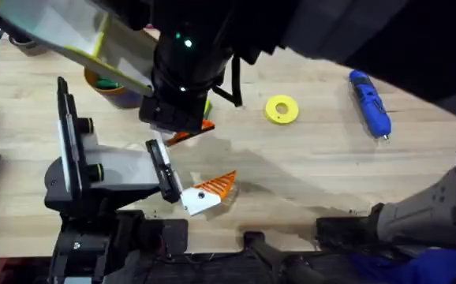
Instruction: Pick up the gripper from the table and insert it into the empty holder that is missing its gripper. Then pick up a screw, insert it into the mounting hole, and use the screwdriver to tighten it. Finally, clean up the table by picking up the vegetable and placing it into the bucket.
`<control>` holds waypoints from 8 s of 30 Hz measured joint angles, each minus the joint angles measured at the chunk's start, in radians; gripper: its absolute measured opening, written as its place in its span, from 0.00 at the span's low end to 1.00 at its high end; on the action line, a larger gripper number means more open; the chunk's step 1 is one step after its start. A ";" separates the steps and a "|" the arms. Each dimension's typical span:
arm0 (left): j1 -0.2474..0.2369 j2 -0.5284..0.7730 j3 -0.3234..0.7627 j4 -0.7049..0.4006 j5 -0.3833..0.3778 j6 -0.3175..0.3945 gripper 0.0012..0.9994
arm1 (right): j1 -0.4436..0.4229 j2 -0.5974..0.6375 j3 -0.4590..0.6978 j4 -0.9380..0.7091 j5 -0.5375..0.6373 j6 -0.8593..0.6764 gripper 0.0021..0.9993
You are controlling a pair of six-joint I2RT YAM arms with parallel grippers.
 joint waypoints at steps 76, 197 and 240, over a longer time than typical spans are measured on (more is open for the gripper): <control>0.000 0.000 0.000 -0.001 0.003 -0.002 0.99 | 0.005 0.000 -0.092 0.016 -0.003 0.000 0.00; 0.000 0.000 0.000 -0.001 0.011 0.000 0.99 | -0.843 -0.696 -1.130 0.342 -0.933 -0.894 1.00; 0.000 0.000 0.000 -0.001 0.011 0.003 0.01 | -0.852 -0.696 -0.964 0.422 -0.498 -0.019 1.00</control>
